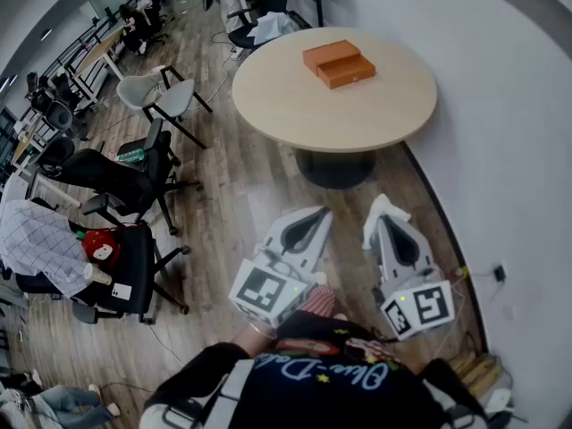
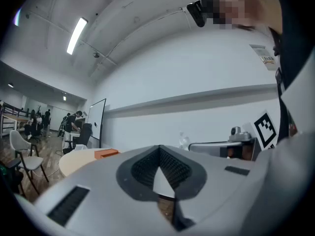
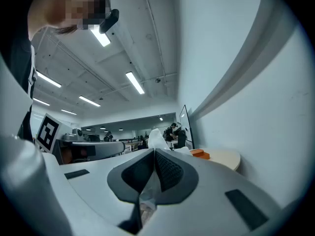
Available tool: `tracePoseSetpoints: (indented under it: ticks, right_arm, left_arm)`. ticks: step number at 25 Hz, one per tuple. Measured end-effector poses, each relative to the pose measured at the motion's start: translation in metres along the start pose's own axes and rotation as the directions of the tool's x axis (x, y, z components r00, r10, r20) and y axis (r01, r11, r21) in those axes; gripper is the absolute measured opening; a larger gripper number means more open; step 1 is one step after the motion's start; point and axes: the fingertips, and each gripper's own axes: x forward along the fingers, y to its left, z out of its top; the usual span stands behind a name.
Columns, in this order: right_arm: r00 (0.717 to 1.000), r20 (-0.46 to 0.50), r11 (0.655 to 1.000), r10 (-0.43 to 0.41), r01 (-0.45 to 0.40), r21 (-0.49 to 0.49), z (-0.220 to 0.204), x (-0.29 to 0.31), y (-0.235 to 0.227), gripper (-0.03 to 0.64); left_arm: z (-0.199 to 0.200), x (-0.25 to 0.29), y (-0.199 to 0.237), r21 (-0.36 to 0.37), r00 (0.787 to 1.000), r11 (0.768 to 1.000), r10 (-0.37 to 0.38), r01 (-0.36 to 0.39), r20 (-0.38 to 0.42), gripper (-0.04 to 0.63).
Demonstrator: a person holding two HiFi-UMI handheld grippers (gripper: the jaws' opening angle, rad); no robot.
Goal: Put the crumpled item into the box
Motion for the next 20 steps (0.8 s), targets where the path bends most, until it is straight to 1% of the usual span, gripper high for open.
tracePoseSetpoints:
  ticks: [5,9,12,17,20]
  right_arm:
    - [1.0,-0.001,1.0,-0.002,0.002,-0.001,-0.004,0.009,-0.003,0.003]
    - [1.0,-0.007,1.0,-0.015,0.015,-0.021,-0.004,0.022,-0.011,0.002]
    - [0.999,-0.012,0.999,-0.032,0.031,-0.042,-0.005,0.03,-0.023,0.002]
    - [0.998,-0.009,0.994,-0.065,0.064,-0.088,-0.001,0.047,-0.044,0.002]
    - [0.997,0.003,0.993,-0.076,0.076,-0.092,0.003,0.061,-0.062,0.002]
  left_arm:
    - [-0.003,0.004,0.007,-0.007,1.0,1.0,-0.003,0.003,0.009,-0.008]
    - [-0.005,0.015,0.022,-0.018,1.0,1.0,0.002,-0.001,0.016,-0.008]
    - [-0.007,0.03,0.032,-0.019,1.0,1.0,-0.003,0.003,0.025,-0.008]
    - [-0.009,0.061,0.048,-0.022,0.998,0.999,-0.032,0.033,0.048,-0.008]
    - [-0.009,0.086,0.058,-0.017,0.997,0.999,-0.048,0.049,0.06,-0.008]
